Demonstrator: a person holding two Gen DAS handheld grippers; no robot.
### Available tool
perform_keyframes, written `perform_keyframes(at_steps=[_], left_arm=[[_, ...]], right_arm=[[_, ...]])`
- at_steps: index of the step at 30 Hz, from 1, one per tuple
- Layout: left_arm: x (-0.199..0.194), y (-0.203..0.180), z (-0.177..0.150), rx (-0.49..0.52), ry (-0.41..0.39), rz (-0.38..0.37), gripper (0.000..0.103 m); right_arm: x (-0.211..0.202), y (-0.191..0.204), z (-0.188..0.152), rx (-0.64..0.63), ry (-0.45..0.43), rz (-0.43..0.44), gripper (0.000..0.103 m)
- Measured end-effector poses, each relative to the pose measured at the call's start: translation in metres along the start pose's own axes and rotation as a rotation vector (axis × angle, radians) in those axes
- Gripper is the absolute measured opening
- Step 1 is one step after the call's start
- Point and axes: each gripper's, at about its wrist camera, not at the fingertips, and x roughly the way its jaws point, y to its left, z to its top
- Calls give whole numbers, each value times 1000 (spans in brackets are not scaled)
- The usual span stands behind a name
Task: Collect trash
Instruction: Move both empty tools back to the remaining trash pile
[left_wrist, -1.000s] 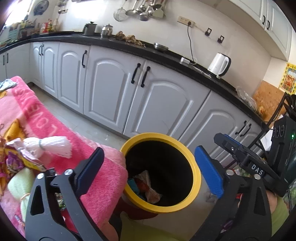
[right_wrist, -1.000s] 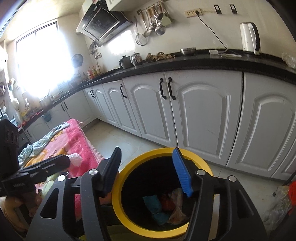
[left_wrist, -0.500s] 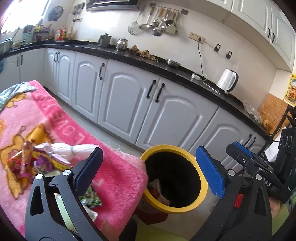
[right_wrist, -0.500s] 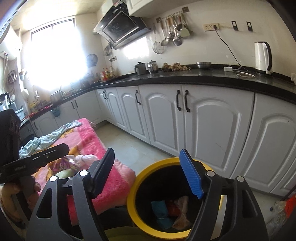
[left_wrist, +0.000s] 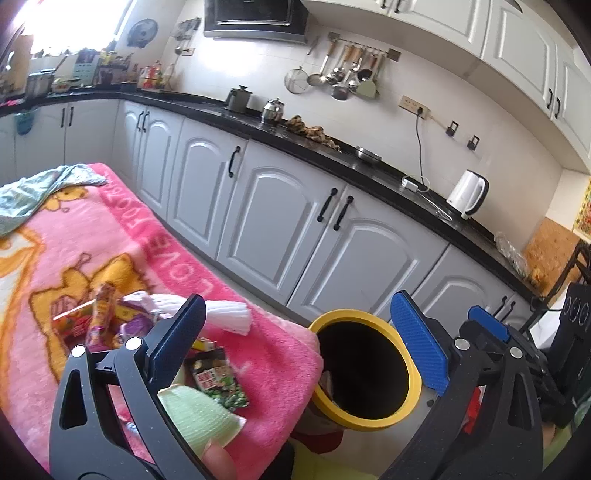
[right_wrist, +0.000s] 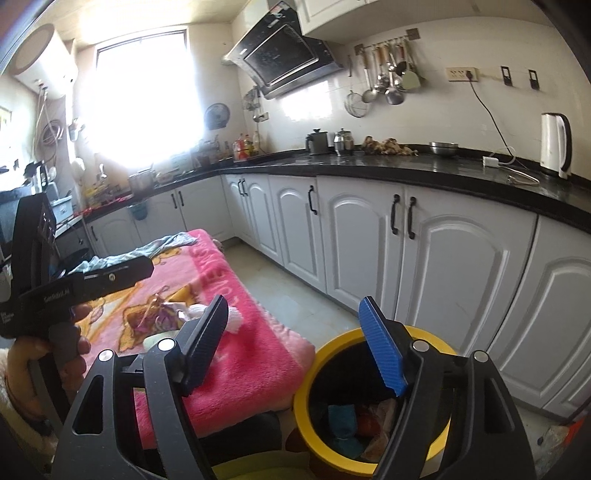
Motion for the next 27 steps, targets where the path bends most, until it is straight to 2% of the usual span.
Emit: perform_keyframes(at_steps=[16, 27], left_arm=[[-39, 42, 8, -60, -61, 67, 92], [-57, 64, 4, -78, -70, 112, 92]], right_arm=[[7, 46, -4, -85, 27, 56, 71], [13, 70, -9, -129, 51, 93, 71]])
